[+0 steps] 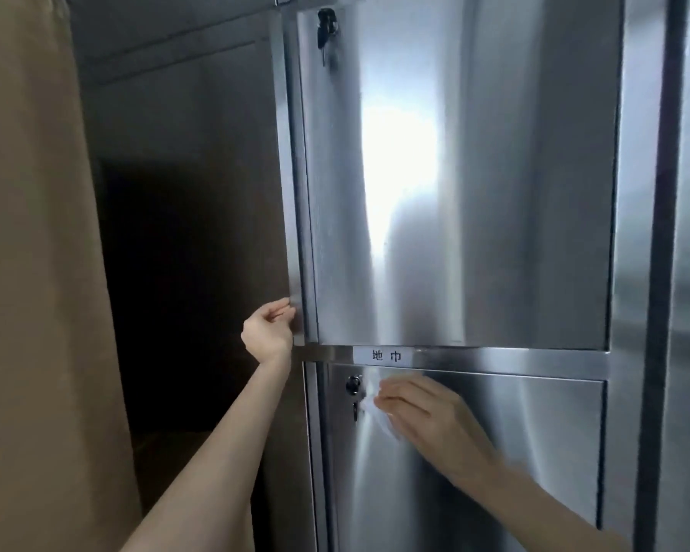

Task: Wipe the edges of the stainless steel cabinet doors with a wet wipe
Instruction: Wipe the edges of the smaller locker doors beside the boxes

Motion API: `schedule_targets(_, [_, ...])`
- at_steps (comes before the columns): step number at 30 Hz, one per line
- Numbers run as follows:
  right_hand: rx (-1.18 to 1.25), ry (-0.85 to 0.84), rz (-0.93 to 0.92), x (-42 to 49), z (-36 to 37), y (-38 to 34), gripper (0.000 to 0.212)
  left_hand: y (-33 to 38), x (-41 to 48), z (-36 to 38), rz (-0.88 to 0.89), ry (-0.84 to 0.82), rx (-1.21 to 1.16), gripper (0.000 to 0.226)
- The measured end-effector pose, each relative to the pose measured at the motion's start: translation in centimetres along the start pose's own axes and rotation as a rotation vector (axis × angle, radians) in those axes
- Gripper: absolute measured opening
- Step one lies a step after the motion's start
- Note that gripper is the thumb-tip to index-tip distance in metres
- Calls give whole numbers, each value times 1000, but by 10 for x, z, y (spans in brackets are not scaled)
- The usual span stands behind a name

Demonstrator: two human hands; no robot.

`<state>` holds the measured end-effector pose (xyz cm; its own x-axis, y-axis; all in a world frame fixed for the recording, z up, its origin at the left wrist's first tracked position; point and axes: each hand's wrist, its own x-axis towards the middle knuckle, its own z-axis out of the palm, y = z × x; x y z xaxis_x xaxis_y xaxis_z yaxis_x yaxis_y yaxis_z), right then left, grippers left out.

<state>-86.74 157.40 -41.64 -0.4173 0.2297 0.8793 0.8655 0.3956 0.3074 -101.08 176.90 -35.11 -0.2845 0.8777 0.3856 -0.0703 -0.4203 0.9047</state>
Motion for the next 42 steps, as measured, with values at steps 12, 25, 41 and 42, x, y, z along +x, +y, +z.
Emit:
schedule_targets(12, [-7,4,58,21,22,31,26,-42,30,30,-4,33,38,24])
schedule_targets(25, [-115,-4,61,-59,80,20,20,-160,-35,1,142,-164,258,33])
schedule_targets(41, [-219,-259,210,-110,120,25,39,-175,-48,-2,250,-166,624,40])
schedule_targets(42, [-268,-267,175,-114,120,28,37,-174,-49,-1,254,-165,648,42])
